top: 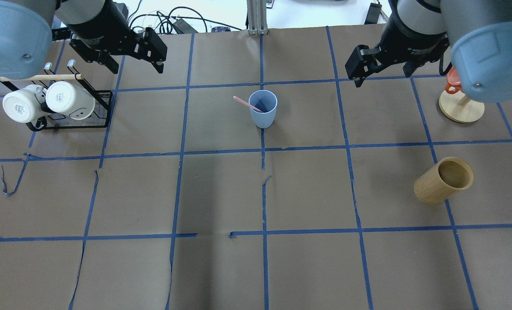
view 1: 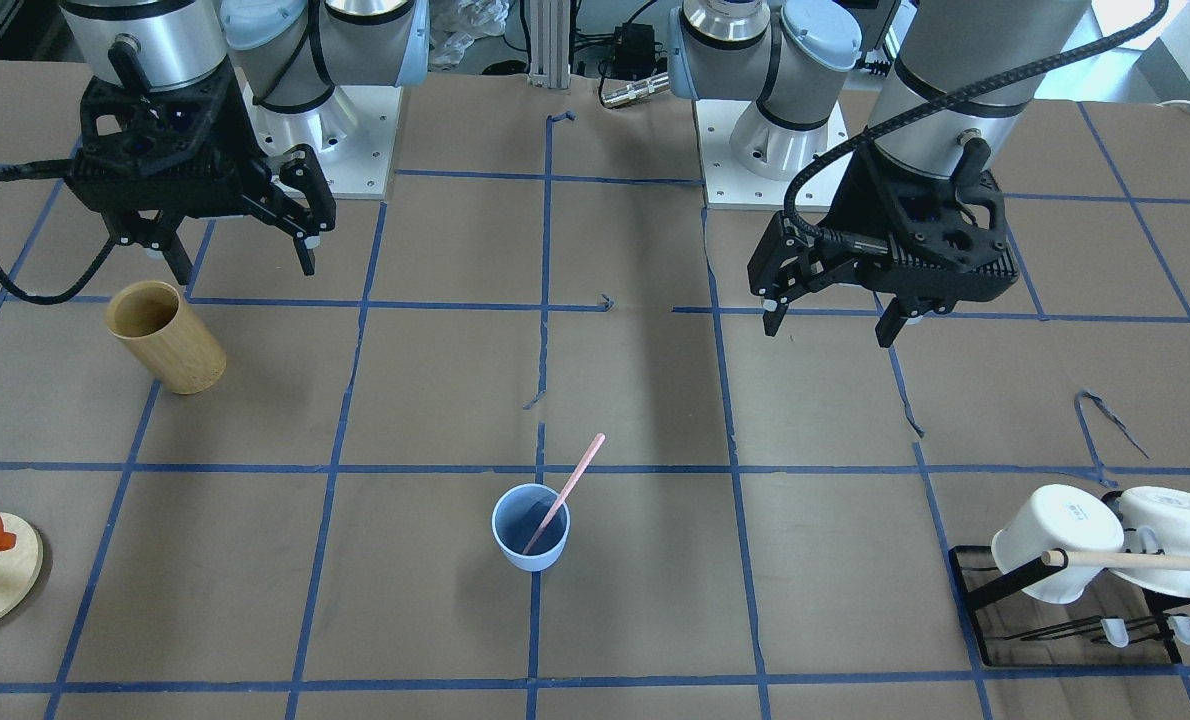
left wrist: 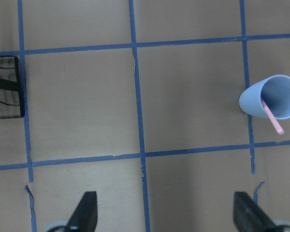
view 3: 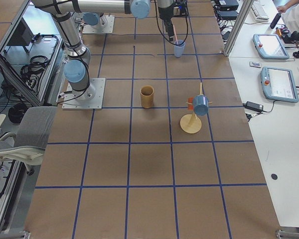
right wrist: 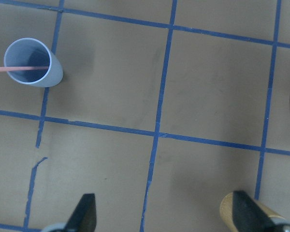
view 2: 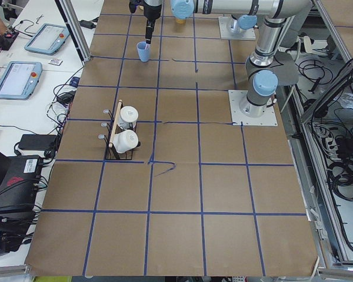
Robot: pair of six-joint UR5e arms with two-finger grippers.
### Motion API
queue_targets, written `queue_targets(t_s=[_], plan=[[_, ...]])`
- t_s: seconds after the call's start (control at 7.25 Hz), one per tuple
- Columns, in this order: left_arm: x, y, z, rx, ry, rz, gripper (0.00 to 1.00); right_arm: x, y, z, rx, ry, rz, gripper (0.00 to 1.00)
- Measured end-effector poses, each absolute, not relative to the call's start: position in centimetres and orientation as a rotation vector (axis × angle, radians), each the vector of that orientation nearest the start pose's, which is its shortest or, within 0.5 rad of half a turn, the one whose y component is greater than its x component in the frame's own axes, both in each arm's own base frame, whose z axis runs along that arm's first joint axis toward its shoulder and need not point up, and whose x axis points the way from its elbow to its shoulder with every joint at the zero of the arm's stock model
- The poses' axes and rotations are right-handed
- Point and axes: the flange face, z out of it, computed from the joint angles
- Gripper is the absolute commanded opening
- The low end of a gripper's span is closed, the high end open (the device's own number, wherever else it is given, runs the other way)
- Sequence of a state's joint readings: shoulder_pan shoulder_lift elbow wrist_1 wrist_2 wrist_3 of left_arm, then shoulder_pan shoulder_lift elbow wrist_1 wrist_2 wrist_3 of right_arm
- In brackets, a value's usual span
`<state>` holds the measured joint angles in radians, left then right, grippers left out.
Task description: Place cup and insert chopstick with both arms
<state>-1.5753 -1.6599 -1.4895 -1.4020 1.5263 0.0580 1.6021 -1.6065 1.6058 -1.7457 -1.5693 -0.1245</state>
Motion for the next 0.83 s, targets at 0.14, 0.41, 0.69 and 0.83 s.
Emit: queue_targets(t_s=[0.14,0.41,0.69,0.83], plan=[[-14.0,-54.4,50.1,0.104,3.17,-0.257,1.0,14.9,-48.6,50.7,-0.238,3.104,-0.241,1.0],[-14.0,-54.4,49.9,0.103,3.17,-0.252,1.0,14.3,-48.3,50.8,-0.21,3.101,-0.204,1.0],[-14.0,-54.4,49.9,0.103,3.17,-0.251,1.0,13.4,-48.1,51.2,-0.168,3.115,-0.205,1.0],[-14.0,-54.4,49.9,0.103,3.17,-0.251,1.0,13.3,-48.0,51.3,-0.16,3.121,-0.205,1.0]])
